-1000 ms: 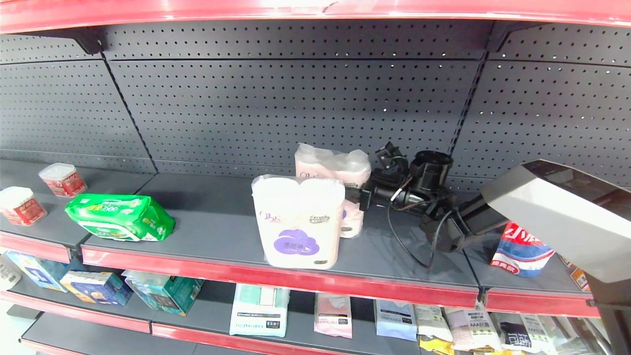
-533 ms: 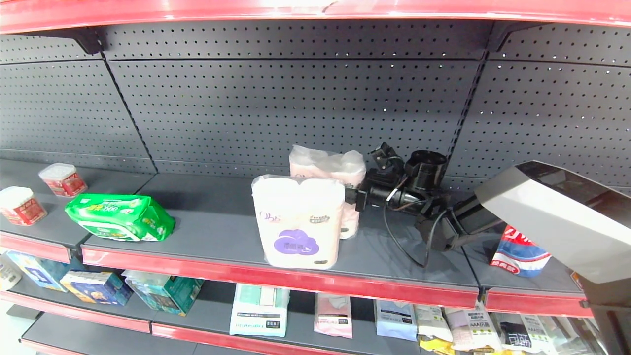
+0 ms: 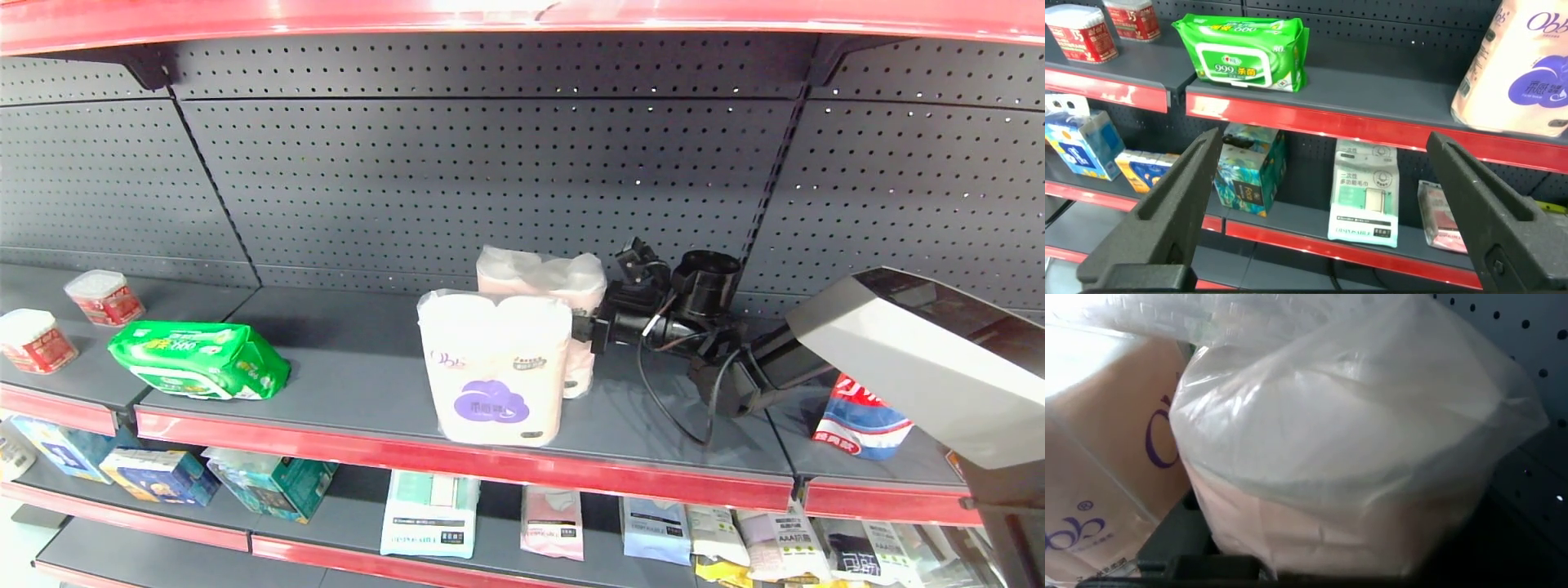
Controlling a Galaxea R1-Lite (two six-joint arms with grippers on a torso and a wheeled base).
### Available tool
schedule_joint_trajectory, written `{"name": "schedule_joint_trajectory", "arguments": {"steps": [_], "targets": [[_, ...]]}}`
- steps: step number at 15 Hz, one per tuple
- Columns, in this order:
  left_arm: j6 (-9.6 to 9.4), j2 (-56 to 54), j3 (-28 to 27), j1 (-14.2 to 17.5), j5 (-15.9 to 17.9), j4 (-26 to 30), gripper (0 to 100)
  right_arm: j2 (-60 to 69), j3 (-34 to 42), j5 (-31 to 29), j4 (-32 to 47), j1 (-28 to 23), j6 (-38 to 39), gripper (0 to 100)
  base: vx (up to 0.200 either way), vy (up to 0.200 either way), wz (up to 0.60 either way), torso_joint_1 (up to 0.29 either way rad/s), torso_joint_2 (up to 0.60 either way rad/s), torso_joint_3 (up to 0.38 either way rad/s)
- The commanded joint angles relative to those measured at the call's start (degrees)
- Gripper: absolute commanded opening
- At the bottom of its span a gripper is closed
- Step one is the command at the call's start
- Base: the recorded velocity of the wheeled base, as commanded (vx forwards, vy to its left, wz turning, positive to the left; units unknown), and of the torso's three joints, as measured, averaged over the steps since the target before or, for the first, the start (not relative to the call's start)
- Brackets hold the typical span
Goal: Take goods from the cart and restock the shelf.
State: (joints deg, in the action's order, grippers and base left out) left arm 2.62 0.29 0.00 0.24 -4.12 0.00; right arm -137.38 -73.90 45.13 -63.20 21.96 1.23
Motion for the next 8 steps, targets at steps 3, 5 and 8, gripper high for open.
{"name": "schedule_joint_trajectory", "arguments": {"steps": [3, 5, 8], "targets": [[0.02, -0.03, 0.0, 0.02, -0.01, -0.09, 100, -0.09, 0.07, -0.13, 0.0, 0.11, -0.09, 100, 0.0, 0.0, 0.0, 0.0, 0.0, 0.0], [0.02, -0.03, 0.0, 0.02, -0.01, 0.0, 100, 0.0, 0.07, -0.13, 0.09, 0.11, -0.09, 100, 0.0, 0.0, 0.0, 0.0, 0.0, 0.0], [0.02, -0.03, 0.0, 0.02, -0.01, 0.0, 100, 0.35, 0.07, -0.66, 0.0, 0.02, 0.0, 100, 0.0, 0.0, 0.0, 0.0, 0.0, 0.0]]}}
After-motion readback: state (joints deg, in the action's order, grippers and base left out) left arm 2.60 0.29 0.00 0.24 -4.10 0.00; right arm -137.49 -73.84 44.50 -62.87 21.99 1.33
